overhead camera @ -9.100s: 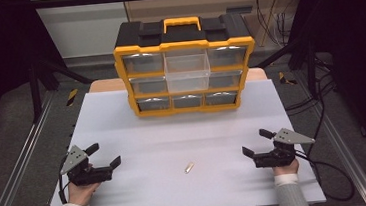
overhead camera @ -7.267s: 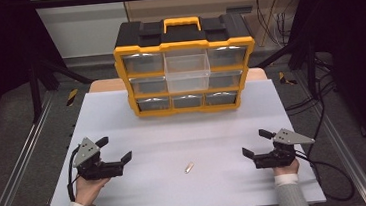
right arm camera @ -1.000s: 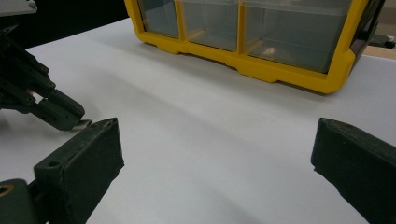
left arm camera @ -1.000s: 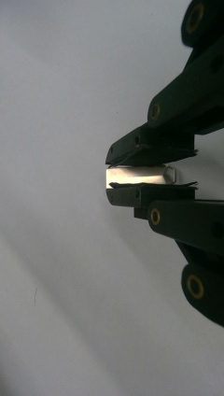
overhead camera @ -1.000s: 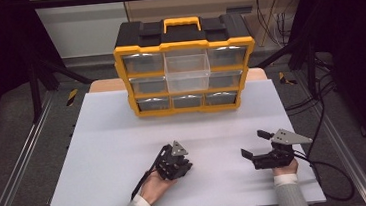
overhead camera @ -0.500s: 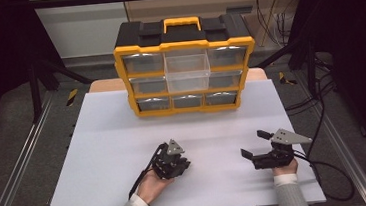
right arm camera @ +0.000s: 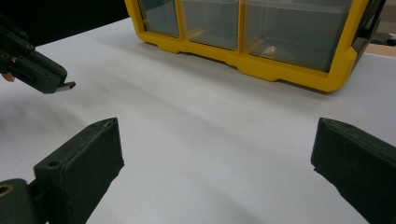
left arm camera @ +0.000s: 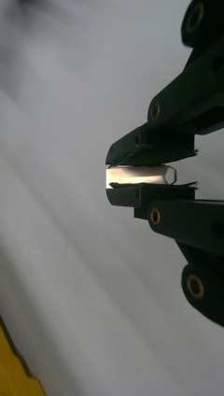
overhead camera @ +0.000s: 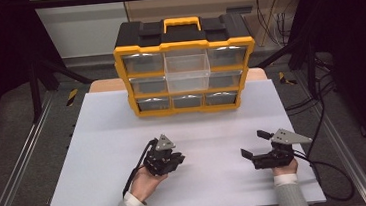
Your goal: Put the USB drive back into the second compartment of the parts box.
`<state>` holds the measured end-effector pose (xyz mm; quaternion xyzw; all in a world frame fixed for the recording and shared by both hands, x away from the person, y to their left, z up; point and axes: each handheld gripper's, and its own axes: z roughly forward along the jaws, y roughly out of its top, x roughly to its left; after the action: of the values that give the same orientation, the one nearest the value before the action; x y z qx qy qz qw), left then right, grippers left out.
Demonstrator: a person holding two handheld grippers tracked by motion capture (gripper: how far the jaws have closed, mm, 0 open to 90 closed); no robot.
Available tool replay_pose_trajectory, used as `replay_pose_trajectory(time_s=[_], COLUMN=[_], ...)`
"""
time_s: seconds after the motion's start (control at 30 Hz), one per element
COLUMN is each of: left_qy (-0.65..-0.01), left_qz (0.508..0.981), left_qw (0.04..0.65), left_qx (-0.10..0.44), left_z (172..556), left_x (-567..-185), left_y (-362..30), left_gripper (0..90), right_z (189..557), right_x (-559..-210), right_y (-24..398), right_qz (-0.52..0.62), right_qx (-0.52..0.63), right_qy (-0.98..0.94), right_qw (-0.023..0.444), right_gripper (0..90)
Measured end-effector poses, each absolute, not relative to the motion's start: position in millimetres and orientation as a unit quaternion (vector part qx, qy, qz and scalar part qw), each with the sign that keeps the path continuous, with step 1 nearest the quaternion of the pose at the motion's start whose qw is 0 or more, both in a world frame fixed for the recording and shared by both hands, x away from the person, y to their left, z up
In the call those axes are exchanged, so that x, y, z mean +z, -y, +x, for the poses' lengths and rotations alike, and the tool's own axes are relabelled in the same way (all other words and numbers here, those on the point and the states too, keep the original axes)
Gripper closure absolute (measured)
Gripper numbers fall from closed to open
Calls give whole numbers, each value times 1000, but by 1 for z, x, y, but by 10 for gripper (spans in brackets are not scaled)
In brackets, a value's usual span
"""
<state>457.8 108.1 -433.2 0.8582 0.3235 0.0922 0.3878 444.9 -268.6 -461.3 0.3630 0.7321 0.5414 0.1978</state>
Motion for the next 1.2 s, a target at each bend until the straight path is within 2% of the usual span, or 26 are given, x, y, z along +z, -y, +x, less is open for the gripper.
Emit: replay_pose_trajectory(time_s=[1.2], left_qy=[-345], left_qz=[820], left_qw=[438], left_qx=[129], left_z=[457], left_x=[-384], left_y=[-148], left_gripper=[788], right_z=[445], right_x=[-461], right_y=[269], right_qz=[364], right_qx=[541], right_qy=[-732], right_qw=[198], right_gripper=[25])
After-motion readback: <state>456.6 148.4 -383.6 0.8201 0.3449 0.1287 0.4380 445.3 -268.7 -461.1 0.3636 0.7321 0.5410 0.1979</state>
